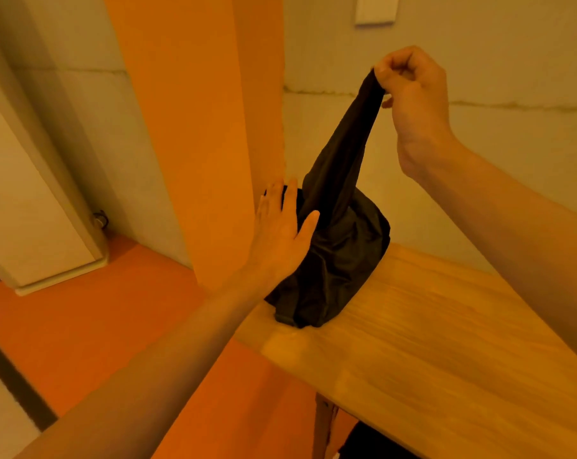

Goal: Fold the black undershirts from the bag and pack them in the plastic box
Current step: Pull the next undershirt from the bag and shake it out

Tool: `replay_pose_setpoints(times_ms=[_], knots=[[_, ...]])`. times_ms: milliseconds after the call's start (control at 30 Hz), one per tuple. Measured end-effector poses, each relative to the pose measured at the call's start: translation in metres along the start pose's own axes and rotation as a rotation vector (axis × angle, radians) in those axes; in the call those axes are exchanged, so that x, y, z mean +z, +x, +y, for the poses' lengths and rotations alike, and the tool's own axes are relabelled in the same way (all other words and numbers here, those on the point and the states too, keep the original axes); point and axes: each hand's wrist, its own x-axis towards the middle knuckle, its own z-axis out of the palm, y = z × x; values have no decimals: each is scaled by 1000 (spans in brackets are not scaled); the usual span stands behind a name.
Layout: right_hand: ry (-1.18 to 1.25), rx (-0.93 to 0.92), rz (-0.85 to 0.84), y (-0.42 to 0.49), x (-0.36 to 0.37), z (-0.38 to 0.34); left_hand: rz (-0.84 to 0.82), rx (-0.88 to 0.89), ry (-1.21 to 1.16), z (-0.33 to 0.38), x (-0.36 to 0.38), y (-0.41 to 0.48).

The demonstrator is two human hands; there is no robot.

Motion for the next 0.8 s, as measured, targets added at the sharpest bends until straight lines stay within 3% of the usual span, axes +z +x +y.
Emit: replay_pose_setpoints(times_ms=[67,200,267,433,567,700,800], knots=[[35,-28,7,4,-13,-19,-45,7,-80,17,-8,29],[103,-55,52,15,-51,-59,-348,79,-415,62,-31,75],[113,-44,93,20,-77,-75,-456,95,-469,86,-39,85],[133,11,299,20,-144,-98,-181,144,-582,148,-37,91],[117,353,415,10,-183,-83,-50,222,-622,201,-32,85],[-23,617,175,-27,-203,-62,93,271,-723,244,-26,71],[-49,585,-173,-57,-210,-53,112,291,-829,269,-26,64]])
